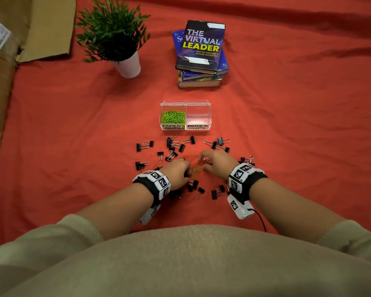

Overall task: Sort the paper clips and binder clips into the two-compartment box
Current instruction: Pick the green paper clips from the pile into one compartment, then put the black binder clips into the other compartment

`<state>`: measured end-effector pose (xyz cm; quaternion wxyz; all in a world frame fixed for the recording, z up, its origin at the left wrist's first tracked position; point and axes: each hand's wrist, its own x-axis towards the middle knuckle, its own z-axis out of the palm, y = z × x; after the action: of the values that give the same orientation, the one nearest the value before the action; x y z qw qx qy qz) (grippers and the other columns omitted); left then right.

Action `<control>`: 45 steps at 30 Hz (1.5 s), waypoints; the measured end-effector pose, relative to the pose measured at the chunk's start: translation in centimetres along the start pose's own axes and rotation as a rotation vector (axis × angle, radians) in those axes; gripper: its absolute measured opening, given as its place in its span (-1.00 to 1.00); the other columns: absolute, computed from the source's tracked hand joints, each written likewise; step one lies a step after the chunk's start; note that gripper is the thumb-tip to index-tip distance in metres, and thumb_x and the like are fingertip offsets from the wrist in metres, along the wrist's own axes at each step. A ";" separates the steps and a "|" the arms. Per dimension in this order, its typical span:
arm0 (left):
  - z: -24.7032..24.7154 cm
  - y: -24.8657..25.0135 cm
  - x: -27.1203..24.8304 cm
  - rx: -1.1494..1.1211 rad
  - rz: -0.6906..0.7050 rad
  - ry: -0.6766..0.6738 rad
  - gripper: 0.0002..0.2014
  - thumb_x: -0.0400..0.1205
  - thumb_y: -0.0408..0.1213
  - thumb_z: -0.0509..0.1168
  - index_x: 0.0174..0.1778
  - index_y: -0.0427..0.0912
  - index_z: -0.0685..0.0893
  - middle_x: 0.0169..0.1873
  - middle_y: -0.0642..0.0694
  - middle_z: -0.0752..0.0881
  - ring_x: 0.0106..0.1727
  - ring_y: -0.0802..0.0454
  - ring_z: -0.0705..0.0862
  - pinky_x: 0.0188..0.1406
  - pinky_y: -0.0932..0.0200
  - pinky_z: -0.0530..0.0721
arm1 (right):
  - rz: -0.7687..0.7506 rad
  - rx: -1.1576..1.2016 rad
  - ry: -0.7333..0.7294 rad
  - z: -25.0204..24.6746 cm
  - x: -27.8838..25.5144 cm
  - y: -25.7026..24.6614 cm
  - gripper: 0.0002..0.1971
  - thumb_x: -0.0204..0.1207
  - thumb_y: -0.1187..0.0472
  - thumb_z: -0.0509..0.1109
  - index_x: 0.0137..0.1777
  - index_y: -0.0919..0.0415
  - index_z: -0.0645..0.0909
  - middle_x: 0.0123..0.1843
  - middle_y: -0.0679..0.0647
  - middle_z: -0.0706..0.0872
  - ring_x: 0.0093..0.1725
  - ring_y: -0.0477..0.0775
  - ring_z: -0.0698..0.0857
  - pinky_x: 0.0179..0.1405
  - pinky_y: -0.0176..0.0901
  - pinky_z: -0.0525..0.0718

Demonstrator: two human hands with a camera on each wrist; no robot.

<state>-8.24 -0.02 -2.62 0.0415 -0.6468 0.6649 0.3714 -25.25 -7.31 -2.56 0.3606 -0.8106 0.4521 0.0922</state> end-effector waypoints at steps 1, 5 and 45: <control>-0.1 -0.1 -0.1 0.005 0.002 -0.012 -0.82 0.53 -0.24 0.40 0.03 -0.12 0.64 0.07 -0.09 0.56 0.08 -0.04 0.59 0.06 0.16 0.53 | -0.042 -0.034 -0.031 0.2 0.0 -0.3 -0.73 0.46 0.18 0.39 0.14 -0.09 0.62 -0.04 0.01 0.75 -0.01 0.11 0.71 -0.02 -0.06 0.69; -0.2 -0.2 -0.4 0.016 0.017 -0.008 -0.84 0.49 -0.22 0.40 -0.06 -0.10 0.62 -0.04 -0.02 0.54 0.02 -0.04 0.61 -0.02 0.16 0.57 | -0.130 -0.185 -0.087 0.8 0.1 -0.7 -0.70 0.48 0.12 0.38 0.20 -0.14 0.62 0.12 -0.06 0.76 0.10 0.07 0.72 -0.01 -0.09 0.69; -14.7 -3.8 5.0 -0.070 -0.112 0.319 -0.81 0.63 -0.46 0.12 0.04 -0.32 0.62 0.06 -0.32 0.68 0.10 -0.26 0.63 -0.07 0.05 0.49 | -0.010 0.065 0.201 -7.7 11.8 -10.5 -0.69 0.45 0.42 0.24 0.07 0.16 0.72 0.02 0.18 0.79 -0.04 0.19 0.74 -0.08 -0.13 0.66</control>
<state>0.59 -11.77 3.60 -0.0665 -0.7345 0.6128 0.2839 -11.41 -16.87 2.65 0.3399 -0.8059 0.4847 -0.0062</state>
